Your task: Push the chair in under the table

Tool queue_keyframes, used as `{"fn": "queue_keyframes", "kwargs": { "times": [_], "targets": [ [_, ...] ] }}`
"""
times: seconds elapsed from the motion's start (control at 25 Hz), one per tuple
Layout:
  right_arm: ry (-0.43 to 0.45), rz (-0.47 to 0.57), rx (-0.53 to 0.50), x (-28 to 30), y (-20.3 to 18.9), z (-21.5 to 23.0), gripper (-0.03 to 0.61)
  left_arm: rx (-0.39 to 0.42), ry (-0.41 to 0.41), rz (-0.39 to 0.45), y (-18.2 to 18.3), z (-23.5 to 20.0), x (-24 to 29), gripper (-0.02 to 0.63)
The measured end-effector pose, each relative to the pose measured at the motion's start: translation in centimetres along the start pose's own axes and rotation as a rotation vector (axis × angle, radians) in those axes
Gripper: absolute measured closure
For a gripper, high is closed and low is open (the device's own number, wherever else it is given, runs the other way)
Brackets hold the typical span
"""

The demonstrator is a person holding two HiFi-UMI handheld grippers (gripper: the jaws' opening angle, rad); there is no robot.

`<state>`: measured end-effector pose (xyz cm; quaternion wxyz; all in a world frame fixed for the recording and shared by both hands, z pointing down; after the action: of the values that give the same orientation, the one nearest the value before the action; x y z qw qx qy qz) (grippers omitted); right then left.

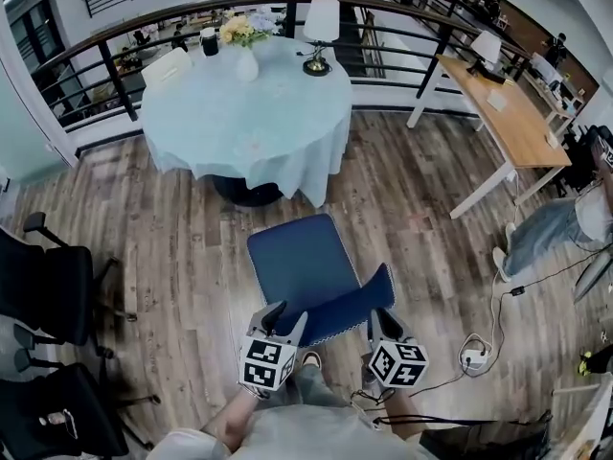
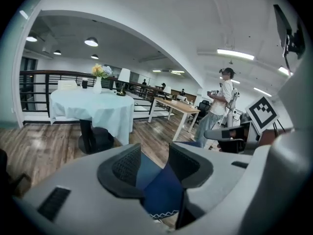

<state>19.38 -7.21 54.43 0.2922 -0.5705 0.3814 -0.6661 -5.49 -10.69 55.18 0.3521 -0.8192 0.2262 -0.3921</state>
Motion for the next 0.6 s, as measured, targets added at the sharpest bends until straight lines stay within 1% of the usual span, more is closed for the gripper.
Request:
{"fn": "queue_keyframes", "kwargs": {
  "times": [0.08,0.16,0.24,0.32,0.36,0.44,0.48,0.56,0.6],
  "targets": [
    [-0.005,-0.022,-0.004,-0.4,-0.9,0.4,0.506,0.044,-0.026,-0.058,-1.2,0.7,0.6,0.422],
    [-0.011,-0.043,-0.012,-0.8,-1.8,0.7,0.485,0.098,-0.06,-0.119,-2.5,1.4,1.2,0.397],
    [-0.015,-0.06,-0.013,-1.0,-2.5,0.9,0.459,0.15,-0.093,-0.183,-3.9,2.2,1.9,0.385],
    [-0.016,-0.076,-0.007,-1.0,-3.2,1.1,0.44,0.188,-0.108,-0.241,-5.2,2.8,2.6,0.382],
    [-0.015,-0.083,-0.001,-0.9,-3.4,1.1,0.433,0.196,-0.109,-0.257,-5.6,2.9,2.9,0.382],
    [-0.005,-0.093,0.023,-0.7,-3.9,1.1,0.427,0.187,-0.118,-0.261,-5.9,2.8,3.0,0.383],
    [0.003,-0.095,0.043,-0.5,-4.1,1.1,0.426,0.182,-0.136,-0.261,-5.8,2.6,3.0,0.383],
    [0.019,-0.096,0.083,-0.1,-4.5,1.3,0.426,0.204,-0.211,-0.282,-5.6,3.0,2.8,0.383],
    [0.027,-0.096,0.093,0.2,-4.5,1.4,0.426,0.234,-0.25,-0.305,-5.7,3.4,2.7,0.383]
  ]
}}
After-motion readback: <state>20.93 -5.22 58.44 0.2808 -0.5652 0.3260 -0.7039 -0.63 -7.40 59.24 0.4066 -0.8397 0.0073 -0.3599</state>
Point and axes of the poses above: the fingertips, and each gripper's own axes: x forward along the fingers, z to its right, y out of its top, the point moved 9 cm from there along -x, backward along the fingers, and after that the axes turned 14 degrees about -x, right-handed, at the moved point
